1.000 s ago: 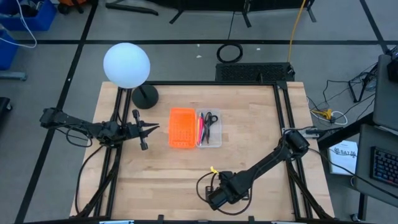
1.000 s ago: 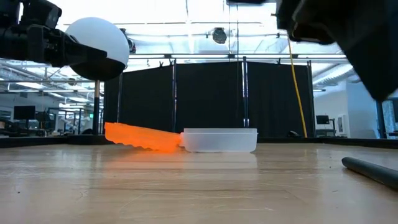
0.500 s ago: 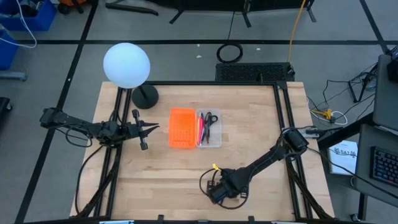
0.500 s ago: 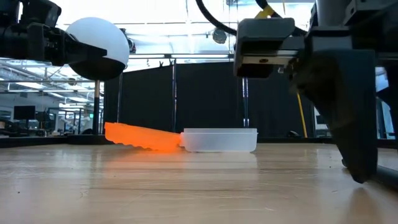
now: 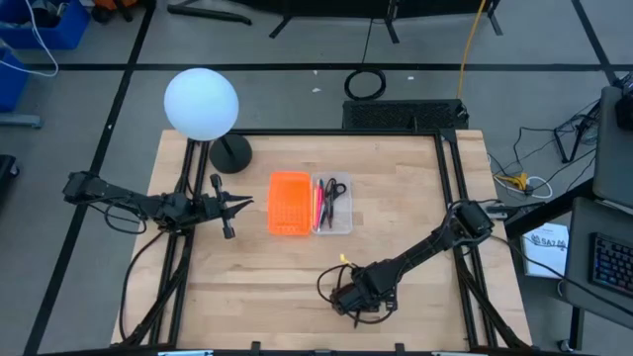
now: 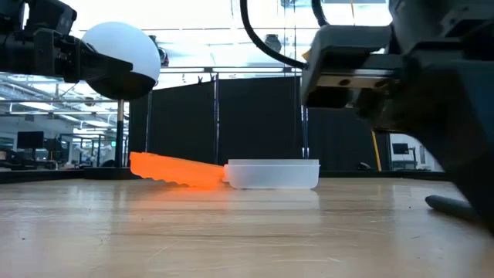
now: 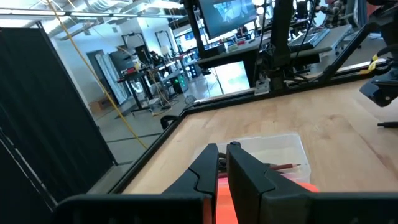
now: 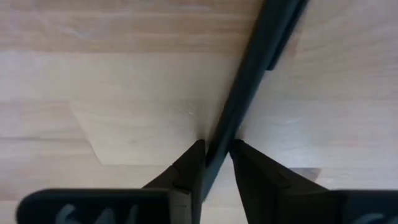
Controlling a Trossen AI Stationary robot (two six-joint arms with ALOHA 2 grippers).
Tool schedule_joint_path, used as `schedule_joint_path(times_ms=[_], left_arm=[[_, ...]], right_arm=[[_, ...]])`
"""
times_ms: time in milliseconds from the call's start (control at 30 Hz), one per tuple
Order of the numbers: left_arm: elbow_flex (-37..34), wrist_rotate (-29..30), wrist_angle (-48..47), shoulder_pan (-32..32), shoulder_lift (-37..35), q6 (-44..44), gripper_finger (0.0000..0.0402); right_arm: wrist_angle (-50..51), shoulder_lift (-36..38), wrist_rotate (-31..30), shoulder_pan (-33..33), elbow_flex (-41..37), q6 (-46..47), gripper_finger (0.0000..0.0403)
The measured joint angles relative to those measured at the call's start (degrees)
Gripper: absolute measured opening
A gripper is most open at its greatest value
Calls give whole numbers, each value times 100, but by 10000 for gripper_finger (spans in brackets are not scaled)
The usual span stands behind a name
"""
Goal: Pick & place school supplies into a supply box
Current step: Put the black pen into the orange supply box
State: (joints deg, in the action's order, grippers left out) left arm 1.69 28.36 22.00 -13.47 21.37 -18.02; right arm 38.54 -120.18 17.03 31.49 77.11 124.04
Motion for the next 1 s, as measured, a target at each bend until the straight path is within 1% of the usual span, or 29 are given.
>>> schedule_joint_path(times_ms=[200, 300, 367, 467, 567, 700, 767, 833, 900, 1000], left_arm=[[-2, 2, 4, 0, -2, 20, 37], [0, 1, 4, 0, -2, 20, 37], [0, 1, 4, 0, -1, 29, 37], [0, 2, -60, 0, -2, 83, 37], [0, 2, -217, 0, -2, 114, 37], [0, 4, -397, 0, -1, 226, 37], [0, 4, -439, 0, 0, 299, 37], [0, 4, -438, 0, -1, 374, 37], [0, 6, -438, 0, -2, 472, 37], [0, 9, -438, 0, -2, 507, 37]], right_arm=[[-84, 20, 90, 23, -269, -436, 47], [-279, 43, -217, 40, -362, -683, 33], [-440, 54, -285, 27, -417, -769, 23], [-642, 74, -273, 6, -443, -925, 20], [-694, 219, -429, 12, -483, -983, 20], [-632, 678, -1188, 38, -490, -970, 20], [-458, 953, -1713, 31, -498, -976, 19], [-193, 1171, -2382, 8, -536, -979, 19], [-219, 1374, -2883, -3, -525, -991, 19], [-202, 1715, -3451, -39, -508, -1254, 19]])
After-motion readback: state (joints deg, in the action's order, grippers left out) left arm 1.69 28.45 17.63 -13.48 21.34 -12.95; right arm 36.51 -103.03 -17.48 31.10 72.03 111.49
